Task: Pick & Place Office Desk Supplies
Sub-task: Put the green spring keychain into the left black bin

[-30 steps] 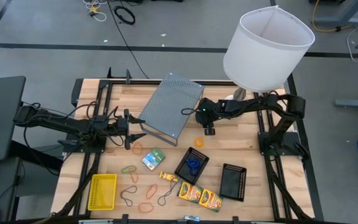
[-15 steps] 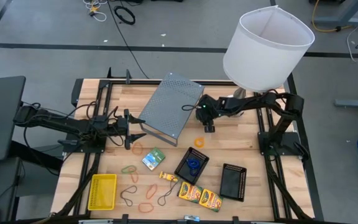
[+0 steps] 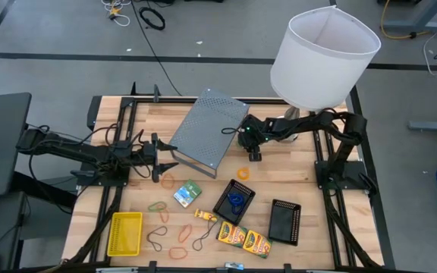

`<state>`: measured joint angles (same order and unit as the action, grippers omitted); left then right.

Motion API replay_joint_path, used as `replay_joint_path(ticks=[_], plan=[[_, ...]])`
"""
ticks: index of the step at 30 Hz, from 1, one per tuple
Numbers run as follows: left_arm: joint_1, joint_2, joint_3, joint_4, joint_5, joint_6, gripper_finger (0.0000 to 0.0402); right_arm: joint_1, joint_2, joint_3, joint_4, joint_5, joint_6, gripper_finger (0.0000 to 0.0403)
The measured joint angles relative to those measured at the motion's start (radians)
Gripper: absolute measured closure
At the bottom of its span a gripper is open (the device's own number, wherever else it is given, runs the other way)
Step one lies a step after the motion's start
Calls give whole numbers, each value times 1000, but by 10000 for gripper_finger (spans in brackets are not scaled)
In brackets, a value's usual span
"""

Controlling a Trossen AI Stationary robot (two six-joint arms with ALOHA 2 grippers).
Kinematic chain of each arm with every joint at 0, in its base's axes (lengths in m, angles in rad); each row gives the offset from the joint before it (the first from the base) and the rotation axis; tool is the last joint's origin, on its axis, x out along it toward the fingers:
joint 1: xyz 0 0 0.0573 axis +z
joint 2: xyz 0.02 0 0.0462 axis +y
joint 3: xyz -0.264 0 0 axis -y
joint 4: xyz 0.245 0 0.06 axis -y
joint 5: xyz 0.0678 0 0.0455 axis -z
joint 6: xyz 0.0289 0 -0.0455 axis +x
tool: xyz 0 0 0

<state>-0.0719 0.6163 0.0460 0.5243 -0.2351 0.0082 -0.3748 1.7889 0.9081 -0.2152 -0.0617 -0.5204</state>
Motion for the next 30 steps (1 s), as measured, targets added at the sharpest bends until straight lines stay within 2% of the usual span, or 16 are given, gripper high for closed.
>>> replay_joint_path(ticks=[3, 9, 22, 30], plan=[[0, 0, 0, 1, 0, 0, 108, 5, 0, 1, -21, -4, 0, 273], [0, 0, 0, 1, 0, 0, 108, 35, 1, 2, -45, 2, -3, 385], [0, 0, 0, 1, 0, 0, 108, 156, -14, -2, -71, 79, 60, 397], [0, 0, 0, 1, 0, 2, 108, 226, -112, -6, -90, 24, 144, 397]])
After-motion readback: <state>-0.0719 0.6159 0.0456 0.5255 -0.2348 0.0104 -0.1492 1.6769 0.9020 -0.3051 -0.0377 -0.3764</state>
